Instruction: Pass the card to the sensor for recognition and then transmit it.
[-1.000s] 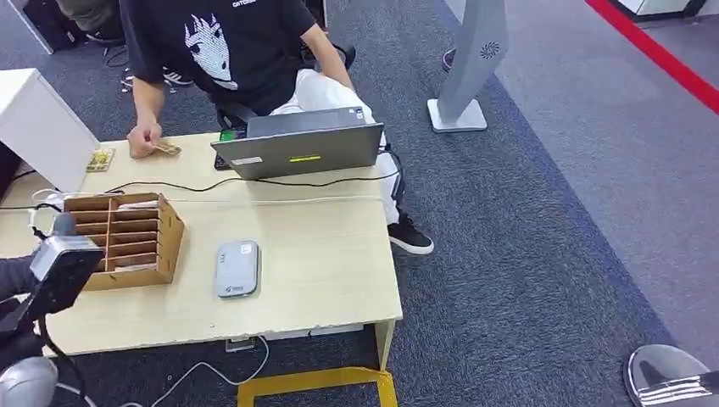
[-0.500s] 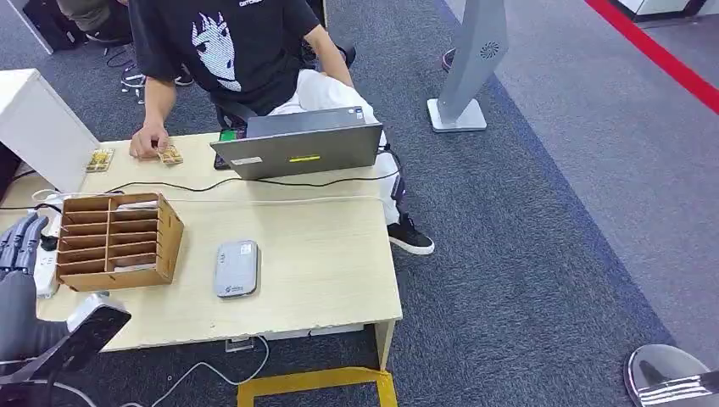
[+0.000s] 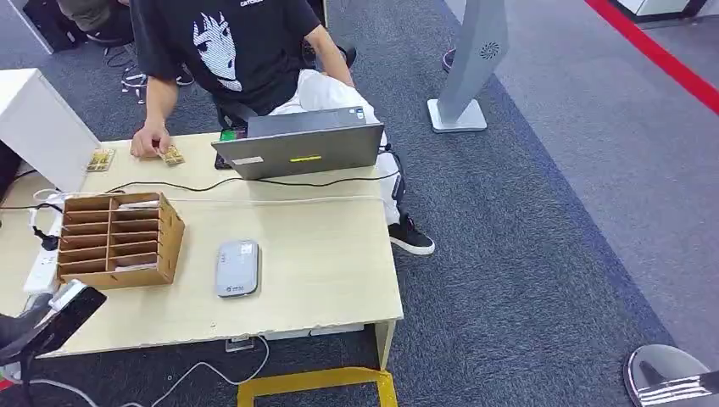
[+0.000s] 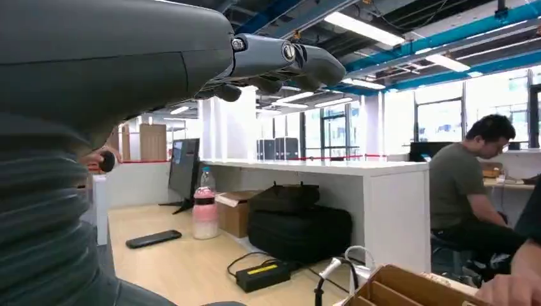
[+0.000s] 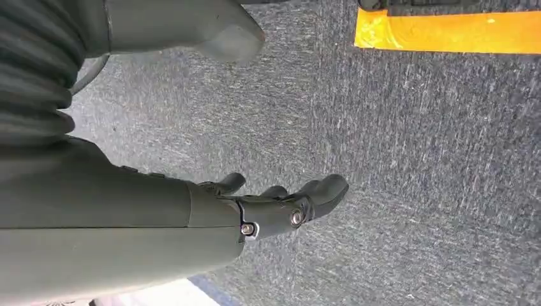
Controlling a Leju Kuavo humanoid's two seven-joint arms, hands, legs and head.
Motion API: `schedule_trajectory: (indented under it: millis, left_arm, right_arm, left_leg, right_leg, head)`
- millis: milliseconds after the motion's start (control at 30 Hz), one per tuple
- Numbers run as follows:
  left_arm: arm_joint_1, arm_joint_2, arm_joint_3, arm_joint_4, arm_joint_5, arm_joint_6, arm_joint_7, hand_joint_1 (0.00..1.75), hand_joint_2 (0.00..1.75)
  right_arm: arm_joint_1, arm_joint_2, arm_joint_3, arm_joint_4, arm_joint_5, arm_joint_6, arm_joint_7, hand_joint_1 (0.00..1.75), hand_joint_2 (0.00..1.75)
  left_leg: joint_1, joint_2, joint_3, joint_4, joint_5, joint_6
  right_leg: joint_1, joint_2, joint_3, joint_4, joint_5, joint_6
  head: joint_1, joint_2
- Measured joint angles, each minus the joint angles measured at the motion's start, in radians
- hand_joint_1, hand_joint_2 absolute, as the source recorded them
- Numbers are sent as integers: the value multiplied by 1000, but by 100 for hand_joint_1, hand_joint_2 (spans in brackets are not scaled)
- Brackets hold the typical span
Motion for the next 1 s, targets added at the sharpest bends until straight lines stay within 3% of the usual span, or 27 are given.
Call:
schedule_trajectory:
  millis: [433, 1000]
  left_arm:
    - [-71, -35, 55, 251, 71, 26, -42, 0, 175]
    - [-99, -95, 61, 327, 38, 36, -46, 0, 175]
  right_arm:
    - [-4, 0, 0, 0, 24, 12, -12, 0, 175]
    - [-9, -2, 0, 0, 40, 14, -17, 0, 175]
  left_leg:
    - [1, 0, 0, 0, 0, 0]
    - [1, 0, 0, 0, 0, 0]
  right_leg:
    - [0, 0, 0, 0, 0, -1]
    - [0, 0, -1, 0, 0, -1]
  head:
    - [0, 0]
    - [0, 0]
